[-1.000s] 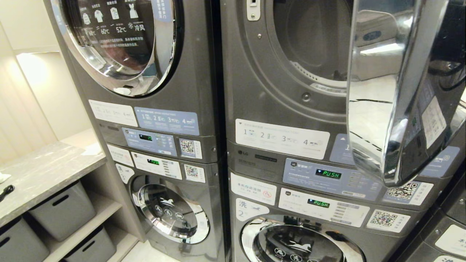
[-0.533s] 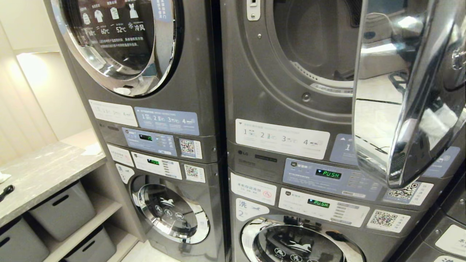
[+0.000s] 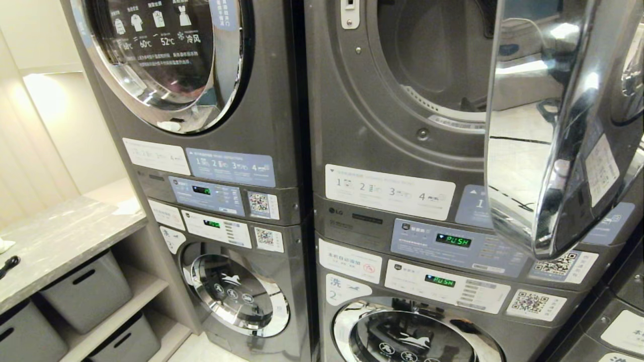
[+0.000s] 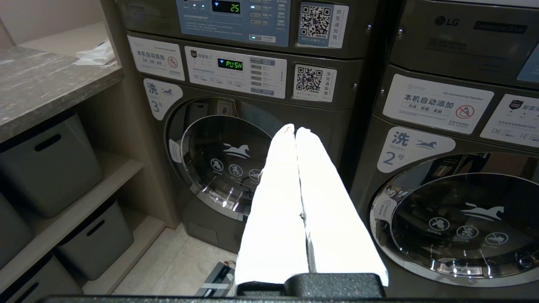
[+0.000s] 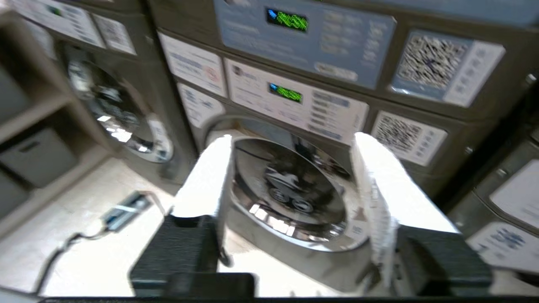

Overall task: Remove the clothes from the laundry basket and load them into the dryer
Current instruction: Open the dryer

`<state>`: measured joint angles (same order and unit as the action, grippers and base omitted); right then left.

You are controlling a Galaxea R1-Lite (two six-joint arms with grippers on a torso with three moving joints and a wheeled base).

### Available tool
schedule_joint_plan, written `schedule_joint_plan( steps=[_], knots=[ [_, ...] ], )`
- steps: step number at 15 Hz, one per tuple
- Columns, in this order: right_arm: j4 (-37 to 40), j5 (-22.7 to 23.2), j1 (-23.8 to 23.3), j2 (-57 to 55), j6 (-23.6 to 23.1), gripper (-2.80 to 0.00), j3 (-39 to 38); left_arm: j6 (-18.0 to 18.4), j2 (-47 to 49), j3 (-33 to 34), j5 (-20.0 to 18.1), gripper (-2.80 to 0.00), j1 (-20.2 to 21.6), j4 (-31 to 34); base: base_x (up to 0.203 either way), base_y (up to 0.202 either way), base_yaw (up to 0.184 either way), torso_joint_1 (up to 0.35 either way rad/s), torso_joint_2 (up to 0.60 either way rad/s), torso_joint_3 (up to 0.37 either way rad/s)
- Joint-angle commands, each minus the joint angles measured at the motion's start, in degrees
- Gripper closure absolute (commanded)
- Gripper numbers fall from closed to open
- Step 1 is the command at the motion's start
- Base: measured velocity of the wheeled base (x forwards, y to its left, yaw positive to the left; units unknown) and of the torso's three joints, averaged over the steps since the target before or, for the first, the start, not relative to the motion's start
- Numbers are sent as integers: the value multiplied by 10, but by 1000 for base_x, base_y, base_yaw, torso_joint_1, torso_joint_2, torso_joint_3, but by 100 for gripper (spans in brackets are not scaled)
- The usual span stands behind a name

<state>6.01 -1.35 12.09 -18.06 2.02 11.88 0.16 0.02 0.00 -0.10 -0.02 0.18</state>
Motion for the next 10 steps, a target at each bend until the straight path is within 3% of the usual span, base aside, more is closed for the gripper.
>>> schedule_joint_plan(
  steps=[1, 3, 6, 10],
  knots=[
    [-30, -17, -1, 24, -11, 0, -60, 0, -2, 0, 0, 0, -1, 0, 0, 0, 0, 0, 0, 0],
    [-134, -30, -21, 11, -42, 0, -115, 0, -2, 0, 0, 0, -1, 0, 0, 0, 0, 0, 0, 0],
    [-90, 14, -111, 18, -64, 0, -118, 0, -2, 0, 0, 0, 0, 0, 0, 0, 0, 0, 0, 0],
    [-63, 46, -117, 168, -115, 0, -119, 0, -2, 0, 0, 0, 0, 0, 0, 0, 0, 0, 0, 0]
  ],
)
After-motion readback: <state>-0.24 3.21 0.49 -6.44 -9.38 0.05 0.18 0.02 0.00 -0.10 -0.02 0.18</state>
